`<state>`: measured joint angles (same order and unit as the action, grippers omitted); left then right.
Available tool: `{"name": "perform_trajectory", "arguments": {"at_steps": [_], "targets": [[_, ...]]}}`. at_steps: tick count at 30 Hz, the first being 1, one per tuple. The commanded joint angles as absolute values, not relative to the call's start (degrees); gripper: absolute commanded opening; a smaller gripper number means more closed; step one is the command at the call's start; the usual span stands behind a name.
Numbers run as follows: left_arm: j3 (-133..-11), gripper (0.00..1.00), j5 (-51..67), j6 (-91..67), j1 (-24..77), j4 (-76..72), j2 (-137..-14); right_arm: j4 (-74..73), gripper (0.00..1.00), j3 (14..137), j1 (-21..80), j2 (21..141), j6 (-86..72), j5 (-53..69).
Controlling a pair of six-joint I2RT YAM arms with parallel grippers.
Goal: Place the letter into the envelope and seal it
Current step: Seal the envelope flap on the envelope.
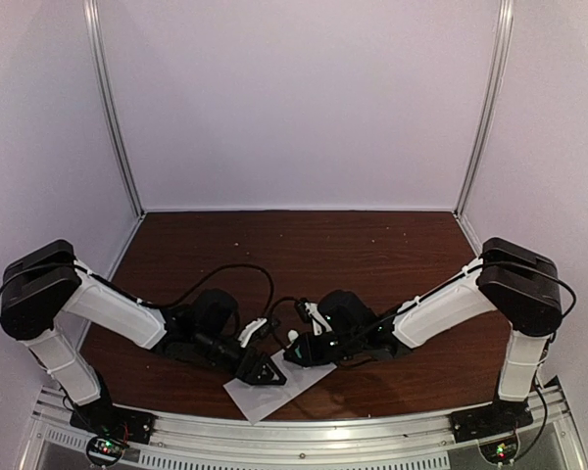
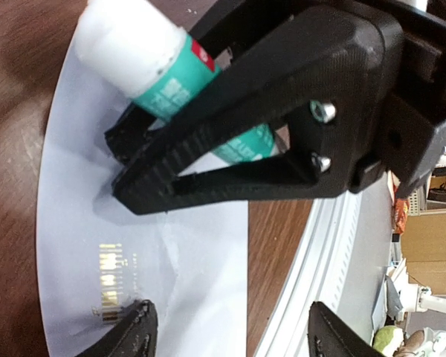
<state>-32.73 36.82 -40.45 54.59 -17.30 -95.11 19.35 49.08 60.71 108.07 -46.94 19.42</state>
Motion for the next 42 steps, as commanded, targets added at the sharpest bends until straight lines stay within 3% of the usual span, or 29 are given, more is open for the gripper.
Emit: {"name": "perform_trajectory", "arguments": {"at_steps": [1, 20, 42], "targets": [[-29.22, 0.71, 33.88, -42.19, 55.02, -11.32, -94.25, 16.13, 0.0, 49.3, 60.47, 110.17, -47.37, 17.64], [-35.27, 0.71, 34.13, -44.6, 57.65, -18.93, -102.43, 16.61, 0.0, 49.22, 60.47, 110.43, -47.38, 18.1], [-28.7, 0.72, 30.49, -45.12, 57.64, -13.14, -93.69, 16.25, 0.0, 49.56, 60.0, 110.69, -47.12, 18.3]]}}
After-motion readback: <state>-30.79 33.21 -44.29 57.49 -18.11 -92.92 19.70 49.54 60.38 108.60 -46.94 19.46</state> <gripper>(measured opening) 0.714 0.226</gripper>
